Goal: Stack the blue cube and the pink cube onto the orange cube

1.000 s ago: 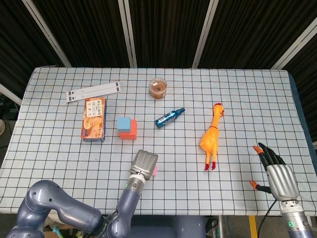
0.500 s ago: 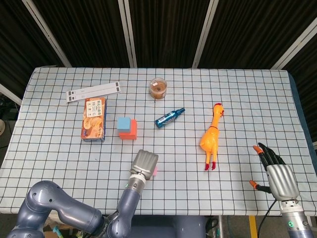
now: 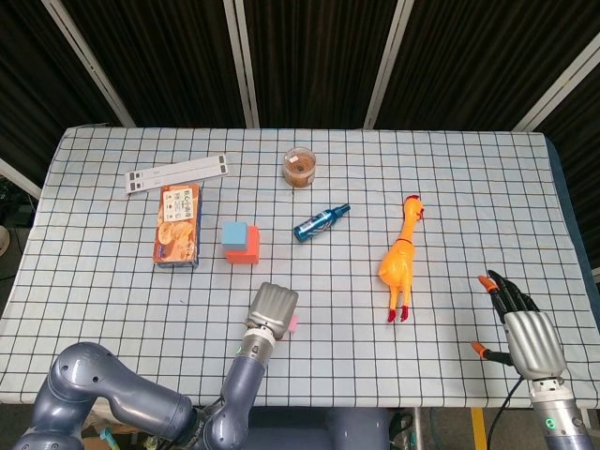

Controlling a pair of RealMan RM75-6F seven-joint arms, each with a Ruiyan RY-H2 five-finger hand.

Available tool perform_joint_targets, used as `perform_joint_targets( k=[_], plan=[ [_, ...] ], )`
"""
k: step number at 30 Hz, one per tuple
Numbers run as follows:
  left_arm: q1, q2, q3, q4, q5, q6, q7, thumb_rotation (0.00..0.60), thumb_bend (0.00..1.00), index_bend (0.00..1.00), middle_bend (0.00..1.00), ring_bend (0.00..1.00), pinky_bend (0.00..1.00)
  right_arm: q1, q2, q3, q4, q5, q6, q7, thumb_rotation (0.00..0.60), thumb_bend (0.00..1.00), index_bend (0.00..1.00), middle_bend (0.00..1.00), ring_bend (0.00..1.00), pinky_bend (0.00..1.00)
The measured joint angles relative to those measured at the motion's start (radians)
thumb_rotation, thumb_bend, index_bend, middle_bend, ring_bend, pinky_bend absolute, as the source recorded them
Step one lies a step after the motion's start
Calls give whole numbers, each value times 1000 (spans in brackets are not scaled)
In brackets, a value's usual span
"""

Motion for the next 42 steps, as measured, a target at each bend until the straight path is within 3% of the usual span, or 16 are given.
perform_joint_targets(
  k=[17,27,38,42],
  plan=[
    [9,7,-6,-9,4,5,7,600,290,470,1000,812,785,1,1,1,2,1,-1,3,600,159,113,74,128,252],
    [27,77,-47,-76,-7,40,6,600,324,478,1000,812,785,1,0,-2,0,-1,-4,-1,600,160,113,74,128,252],
    [29,184,-178,-158,-67,90,6,600,334,484,1000,812,786,2,-3,-2,0,3,-6,-8,600,160,113,74,128,251],
    [18,242,-262,-194,-107,129,17,600,334,485,1000,812,785,2,-4,-3,-2,1,-7,-13,600,160,113,74,128,251]
  ],
)
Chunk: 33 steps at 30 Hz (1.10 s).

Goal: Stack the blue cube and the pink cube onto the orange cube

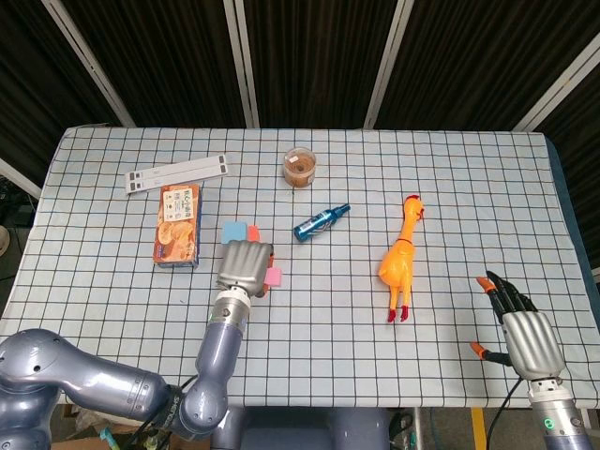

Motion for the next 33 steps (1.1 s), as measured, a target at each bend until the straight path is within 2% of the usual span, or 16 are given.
perform_joint_targets(
  k=[2,5,11,26,33],
  plan=[
    [-6,35,-44,-20,-26,16,4,600,334,485,1000,812,785,0,0,0,-1,0,1,-1,600,160,113,74,128,252],
    [-16,85,-83,-41,-58,36,16,600,333,482,1000,812,785,-1,-1,1,-1,2,2,-2,600,160,113,74,128,252],
    [-32,157,-103,-54,-109,64,47,600,333,482,1000,812,785,0,-3,0,-1,2,-1,-5,600,160,113,74,128,252],
    [-48,193,-23,72,-116,0,43,600,334,482,1000,810,783,6,-16,1,10,22,-22,-25,600,160,112,74,128,251],
    [-46,195,-4,123,-114,-43,8,600,333,482,1000,810,783,6,-17,2,12,25,-22,-28,600,160,113,74,128,252]
  ],
)
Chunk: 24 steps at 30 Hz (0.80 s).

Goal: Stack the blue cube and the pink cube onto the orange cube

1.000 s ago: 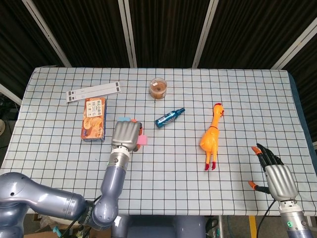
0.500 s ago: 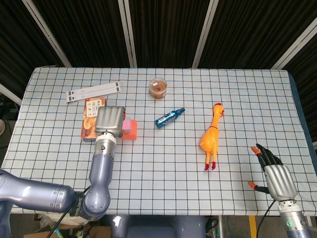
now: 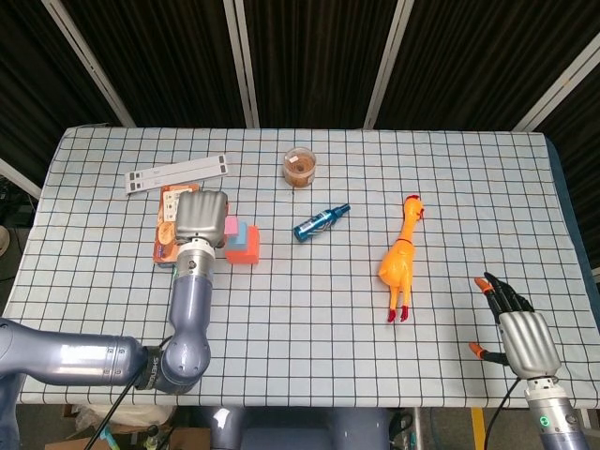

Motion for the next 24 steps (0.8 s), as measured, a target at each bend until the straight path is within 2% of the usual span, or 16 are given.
perform_joint_targets(
  k=[24],
  plan=[
    [-6,-13,56,69,-16,-68,-60,600,334,473,1000,809,783,0,3,1,-1,5,0,2,600,160,113,74,128,251]
  ],
)
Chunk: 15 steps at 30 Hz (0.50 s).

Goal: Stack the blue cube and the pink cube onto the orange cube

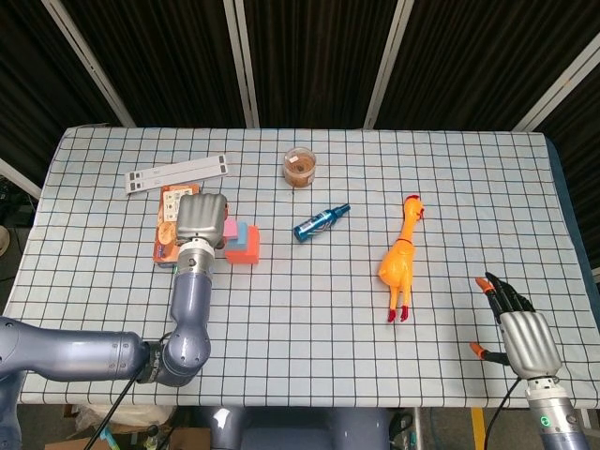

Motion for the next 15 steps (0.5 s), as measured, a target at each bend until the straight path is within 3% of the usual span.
perform_joint_targets(
  k=[15],
  plan=[
    [-9,-11,14,25,-6,-6,-15,600,333,467,1000,809,783,1,0,0,1,1,-2,0,600,160,113,74,128,251]
  ],
)
